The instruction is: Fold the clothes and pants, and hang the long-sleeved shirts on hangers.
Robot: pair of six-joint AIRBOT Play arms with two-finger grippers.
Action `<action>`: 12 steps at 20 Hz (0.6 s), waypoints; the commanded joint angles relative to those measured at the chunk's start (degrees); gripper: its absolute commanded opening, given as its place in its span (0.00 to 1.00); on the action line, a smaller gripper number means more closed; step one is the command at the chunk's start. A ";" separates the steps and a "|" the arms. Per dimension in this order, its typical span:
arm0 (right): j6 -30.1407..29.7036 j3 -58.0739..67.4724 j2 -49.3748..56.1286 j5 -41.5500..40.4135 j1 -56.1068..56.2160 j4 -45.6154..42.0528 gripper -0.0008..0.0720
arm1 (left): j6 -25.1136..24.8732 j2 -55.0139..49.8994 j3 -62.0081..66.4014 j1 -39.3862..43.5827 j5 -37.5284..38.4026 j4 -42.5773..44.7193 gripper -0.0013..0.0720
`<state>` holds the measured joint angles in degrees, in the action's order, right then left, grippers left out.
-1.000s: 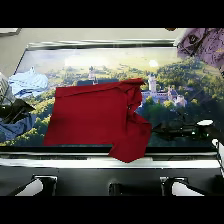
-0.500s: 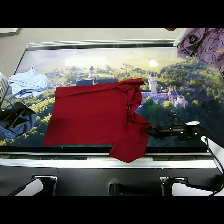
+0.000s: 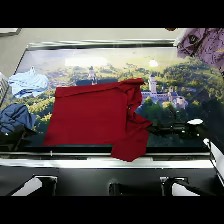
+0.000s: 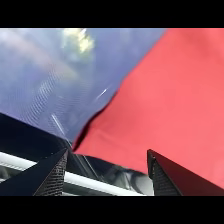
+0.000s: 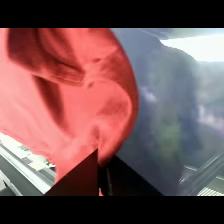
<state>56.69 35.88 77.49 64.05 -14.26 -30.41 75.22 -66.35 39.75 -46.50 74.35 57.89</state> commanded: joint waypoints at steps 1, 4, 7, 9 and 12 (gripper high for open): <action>1.66 0.07 -2.82 0.57 0.07 -0.22 0.05 | -4.02 -2.12 -5.55 -1.57 -1.99 -0.28 0.81; 1.88 0.07 -3.15 1.51 0.07 -0.15 0.05 | -4.83 -5.05 -5.86 -1.49 -1.99 -1.20 0.81; 1.88 0.07 -3.15 2.36 0.07 -0.17 0.05 | -5.84 -6.91 -5.86 -0.48 -2.34 -2.03 0.81; 1.86 0.07 -3.17 2.73 0.07 -0.15 0.05 | -5.84 -7.56 -5.84 1.27 -4.17 -2.08 0.81; 1.88 0.07 -3.21 3.74 0.07 -0.17 0.05 | -5.81 -7.61 -5.84 4.02 -7.19 -2.03 0.77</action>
<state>58.57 35.88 74.39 66.78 -14.24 -30.61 69.95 -73.34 34.09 -44.53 71.53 55.02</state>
